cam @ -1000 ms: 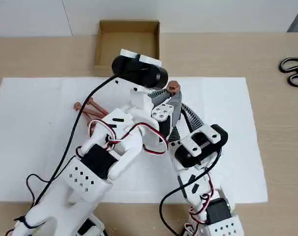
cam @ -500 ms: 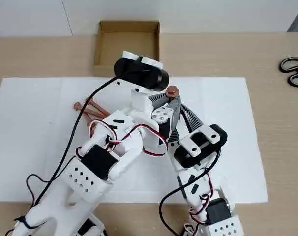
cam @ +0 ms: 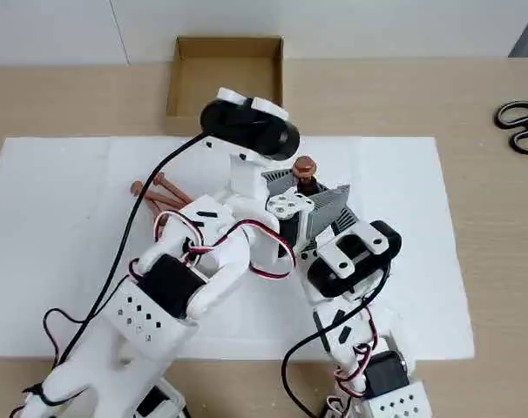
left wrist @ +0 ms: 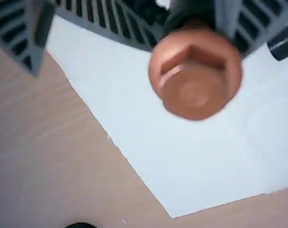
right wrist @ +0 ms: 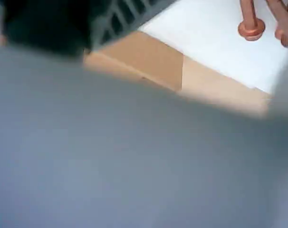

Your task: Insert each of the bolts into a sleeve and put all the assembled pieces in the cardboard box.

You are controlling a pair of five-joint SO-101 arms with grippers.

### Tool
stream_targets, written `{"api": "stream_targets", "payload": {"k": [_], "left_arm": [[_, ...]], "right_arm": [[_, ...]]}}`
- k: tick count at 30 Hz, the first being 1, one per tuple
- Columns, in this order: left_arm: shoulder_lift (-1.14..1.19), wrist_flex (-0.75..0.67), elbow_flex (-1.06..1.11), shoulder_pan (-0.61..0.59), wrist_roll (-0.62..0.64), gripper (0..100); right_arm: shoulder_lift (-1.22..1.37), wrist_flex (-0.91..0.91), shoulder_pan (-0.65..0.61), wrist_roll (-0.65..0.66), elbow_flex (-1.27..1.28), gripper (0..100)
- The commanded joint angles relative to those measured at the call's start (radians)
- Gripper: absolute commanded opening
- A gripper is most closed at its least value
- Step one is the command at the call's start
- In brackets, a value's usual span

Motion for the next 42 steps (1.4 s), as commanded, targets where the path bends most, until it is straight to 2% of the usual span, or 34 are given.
{"api": "stream_targets", "payload": {"k": [1,9,13,20,26,28,32,36,42], "left_arm": [[-0.025,0.021,-0.064,0.000,0.006,23],[-0.025,0.115,-0.131,-0.017,0.005,23],[-0.025,0.163,-0.182,-0.078,0.005,24],[-0.025,0.319,-0.298,-0.354,-0.018,24],[-0.025,0.503,-0.340,-0.643,-0.198,24],[-0.023,0.588,-0.340,-0.698,-0.245,24],[-0.023,0.712,-0.340,-0.743,-0.319,24],[-0.023,0.749,-0.340,-0.755,-0.328,23],[-0.023,0.770,-0.340,-0.749,-0.328,23]], "right_arm": [[-0.016,0.002,0.012,-0.006,0.009,0.5],[-0.018,0.002,0.012,-0.006,0.009,0.5],[-0.018,0.002,0.012,-0.006,0.009,0.5],[-0.018,0.002,0.012,-0.006,0.009,0.5],[-0.010,0.004,0.012,-0.006,0.002,0.4],[-0.007,0.077,0.010,-0.006,-0.023,0.4],[0.033,0.295,0.019,-0.003,-0.172,0.4],[0.200,0.228,0.070,-0.002,-0.325,0.4],[0.608,0.151,0.088,-0.002,-0.631,0.4]]}}
